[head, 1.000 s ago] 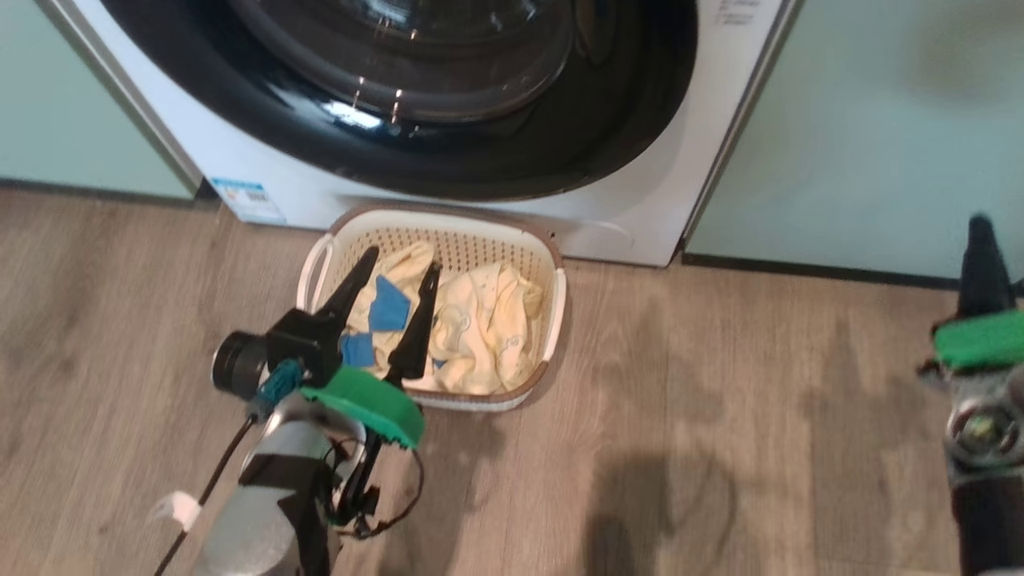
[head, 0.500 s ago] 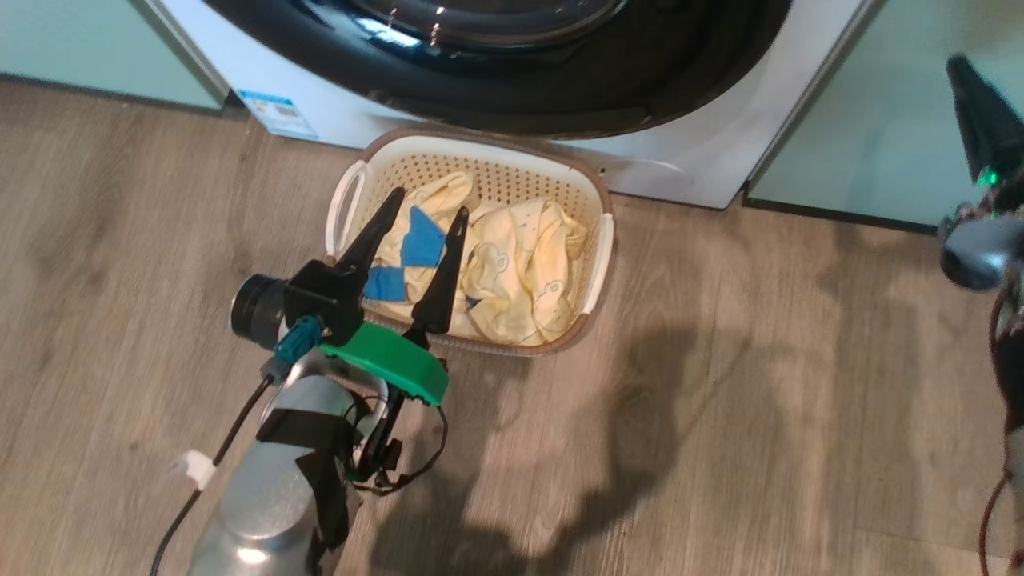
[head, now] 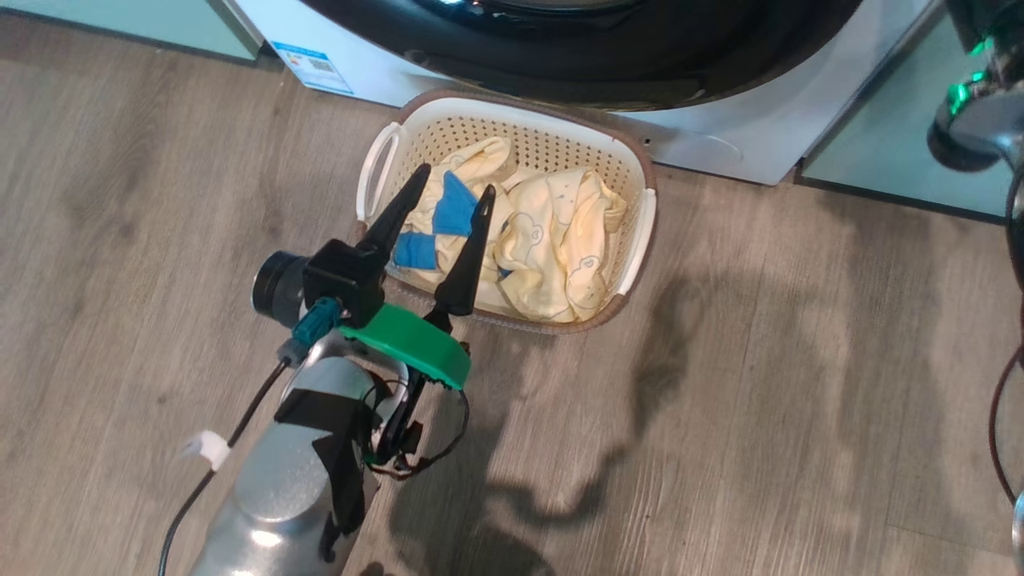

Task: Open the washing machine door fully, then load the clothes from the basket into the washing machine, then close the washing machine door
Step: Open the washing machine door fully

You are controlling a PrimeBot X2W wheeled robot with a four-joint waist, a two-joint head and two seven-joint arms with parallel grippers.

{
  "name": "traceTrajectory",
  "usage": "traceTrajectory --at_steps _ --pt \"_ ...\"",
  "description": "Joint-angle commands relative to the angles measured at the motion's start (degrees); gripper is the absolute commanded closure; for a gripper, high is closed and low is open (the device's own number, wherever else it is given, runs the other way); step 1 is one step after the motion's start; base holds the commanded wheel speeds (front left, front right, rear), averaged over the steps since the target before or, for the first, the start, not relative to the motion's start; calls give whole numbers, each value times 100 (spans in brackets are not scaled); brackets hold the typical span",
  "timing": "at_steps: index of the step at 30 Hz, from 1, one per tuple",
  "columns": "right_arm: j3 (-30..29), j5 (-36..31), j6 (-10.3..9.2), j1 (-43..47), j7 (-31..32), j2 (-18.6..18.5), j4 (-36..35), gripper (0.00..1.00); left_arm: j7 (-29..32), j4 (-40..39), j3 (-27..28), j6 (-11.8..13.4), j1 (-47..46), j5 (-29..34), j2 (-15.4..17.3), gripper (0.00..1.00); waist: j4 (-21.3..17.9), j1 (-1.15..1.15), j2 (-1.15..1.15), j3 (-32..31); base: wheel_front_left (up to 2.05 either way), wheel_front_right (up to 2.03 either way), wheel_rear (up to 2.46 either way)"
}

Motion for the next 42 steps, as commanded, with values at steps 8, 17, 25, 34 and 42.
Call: traceTrajectory --at_steps 8,17,25,34,42 --pt "273 73 -15 -622 -17 162 108 100 -36 -217 50 94 -157 -122 79 0 103 0 0 64 0 0 0" --pt "465 156 -15 -805 60 177 351 100 -36 -236 69 96 -171 -146 79 0 108 0 0 102 0 0 0" --pt "591 277 -15 -791 279 182 412 100 -36 -221 62 106 -170 -143 79 0 98 0 0 111 0 0 0" --pt "669 369 -15 -581 673 158 335 100 -36 -224 94 139 -146 -101 79 0 83 0 0 100 0 0 0" --pt "696 531 -15 -194 1147 125 41 100 -36 -221 156 148 -102 -71 79 0 33 0 0 35 0 0 0"
